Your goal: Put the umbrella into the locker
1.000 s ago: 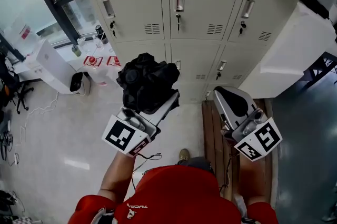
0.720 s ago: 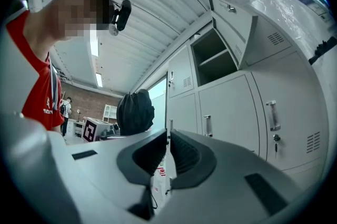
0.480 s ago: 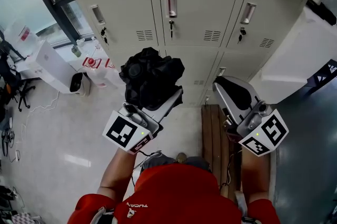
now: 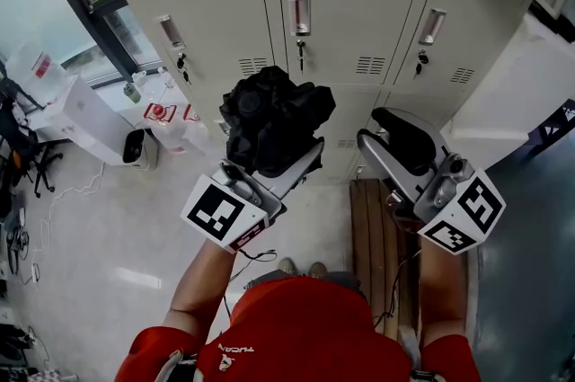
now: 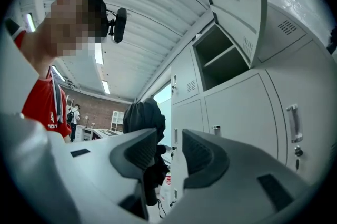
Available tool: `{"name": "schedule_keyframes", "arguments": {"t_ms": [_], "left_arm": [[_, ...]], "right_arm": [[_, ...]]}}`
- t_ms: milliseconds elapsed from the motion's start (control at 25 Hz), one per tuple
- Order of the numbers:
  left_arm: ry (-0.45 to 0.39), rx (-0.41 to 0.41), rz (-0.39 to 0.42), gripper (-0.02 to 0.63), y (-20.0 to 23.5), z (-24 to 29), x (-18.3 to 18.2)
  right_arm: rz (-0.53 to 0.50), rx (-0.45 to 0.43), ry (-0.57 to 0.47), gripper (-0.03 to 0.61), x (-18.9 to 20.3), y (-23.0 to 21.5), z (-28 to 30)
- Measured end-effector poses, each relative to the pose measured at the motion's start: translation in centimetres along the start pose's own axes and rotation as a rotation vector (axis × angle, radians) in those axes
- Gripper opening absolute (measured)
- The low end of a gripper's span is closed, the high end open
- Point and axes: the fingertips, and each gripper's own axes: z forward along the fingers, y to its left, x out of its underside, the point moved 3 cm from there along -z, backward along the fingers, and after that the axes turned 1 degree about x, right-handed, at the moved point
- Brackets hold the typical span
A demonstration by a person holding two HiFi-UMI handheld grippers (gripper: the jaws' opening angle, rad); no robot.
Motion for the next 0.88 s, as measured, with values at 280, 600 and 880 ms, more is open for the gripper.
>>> {"name": "schedule_keyframes", "arguments": {"t_ms": [280, 600, 880], "left_arm": [[0.056, 0.060, 0.037, 0.210, 0.4, 0.9, 0.2], [0.109, 0.146, 0.120, 0.210, -0.2, 1.5, 0.6], [0.147, 0.195, 0.150, 0.210, -0.5, 2.0, 0.9]], "right_arm": [[-0.053, -0.145, 0.066, 0.272, -1.9, 2.2, 4.0], [-0.056, -0.269, 0.144, 0.378, -2.8, 4.0, 7.3], [-0.104, -0.261, 0.210, 0.383, -2.2, 4.4, 9.4]]}}
